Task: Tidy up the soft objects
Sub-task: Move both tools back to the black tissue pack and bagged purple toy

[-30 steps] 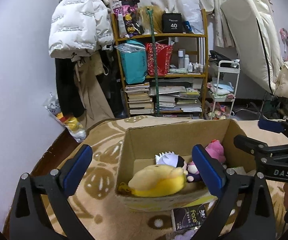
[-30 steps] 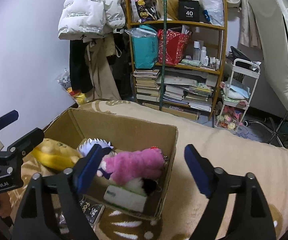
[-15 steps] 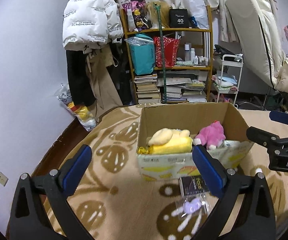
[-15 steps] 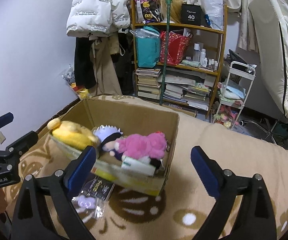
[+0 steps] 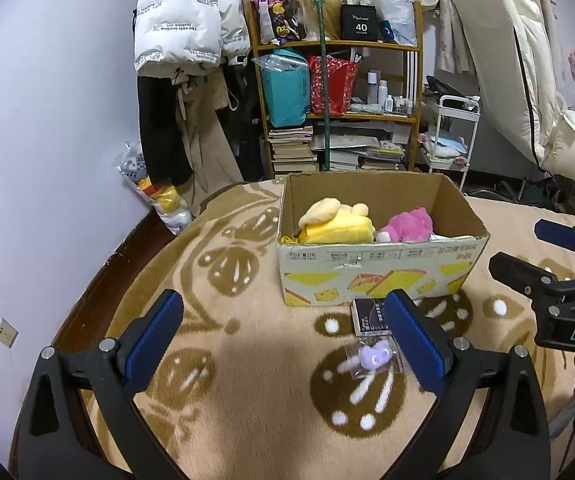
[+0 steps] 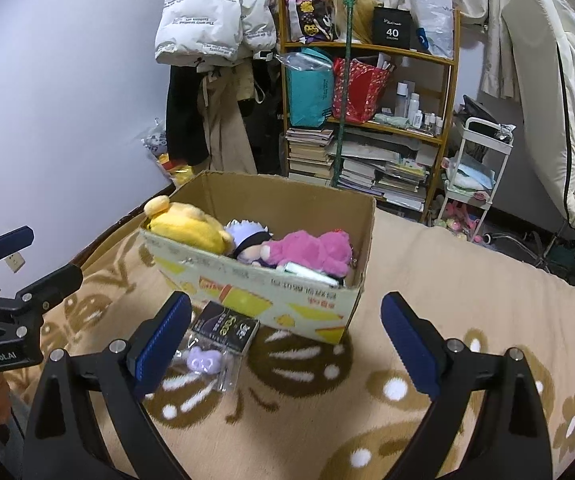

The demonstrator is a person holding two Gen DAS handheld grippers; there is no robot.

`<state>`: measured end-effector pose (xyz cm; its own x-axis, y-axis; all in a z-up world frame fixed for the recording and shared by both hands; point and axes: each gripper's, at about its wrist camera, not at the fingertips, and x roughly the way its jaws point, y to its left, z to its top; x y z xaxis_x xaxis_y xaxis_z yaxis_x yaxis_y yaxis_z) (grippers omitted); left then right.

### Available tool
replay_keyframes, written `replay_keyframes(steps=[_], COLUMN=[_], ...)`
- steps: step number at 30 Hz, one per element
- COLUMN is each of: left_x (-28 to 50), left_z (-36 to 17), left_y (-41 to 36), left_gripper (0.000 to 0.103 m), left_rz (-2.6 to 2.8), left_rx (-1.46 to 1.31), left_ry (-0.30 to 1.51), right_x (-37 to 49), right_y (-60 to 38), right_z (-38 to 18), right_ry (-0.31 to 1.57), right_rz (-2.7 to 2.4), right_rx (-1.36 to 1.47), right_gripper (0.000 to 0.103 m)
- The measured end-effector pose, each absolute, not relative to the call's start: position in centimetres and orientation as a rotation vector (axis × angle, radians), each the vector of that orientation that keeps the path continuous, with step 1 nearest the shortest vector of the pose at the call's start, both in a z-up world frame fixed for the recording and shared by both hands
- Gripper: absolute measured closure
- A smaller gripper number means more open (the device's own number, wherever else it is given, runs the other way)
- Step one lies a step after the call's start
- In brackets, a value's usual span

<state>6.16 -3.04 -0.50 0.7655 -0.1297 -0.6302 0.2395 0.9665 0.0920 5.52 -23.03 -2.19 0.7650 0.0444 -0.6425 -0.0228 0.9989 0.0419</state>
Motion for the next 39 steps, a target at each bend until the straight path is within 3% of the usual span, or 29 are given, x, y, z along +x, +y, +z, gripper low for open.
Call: replay_keyframes(steps=[19,39], left_x=[9.4,11.4], left_z=[-5.8,-11.1], left_y=[-4.1,-7.1], left_gripper=[0.003,0.003], left_rz=[-0.271,-0.299], left_rx=[0.093,0.066], left_ry=[0.855,0.874], right_x=[6.9,10.3], right_y=[-25.3,-25.5], right_z=[-6.0,-8.8], right_ry=[0.792,0.879], right_rz=[0.035,0.073], right_rx=[0.159,0.183], right_gripper=[0.003,0.003])
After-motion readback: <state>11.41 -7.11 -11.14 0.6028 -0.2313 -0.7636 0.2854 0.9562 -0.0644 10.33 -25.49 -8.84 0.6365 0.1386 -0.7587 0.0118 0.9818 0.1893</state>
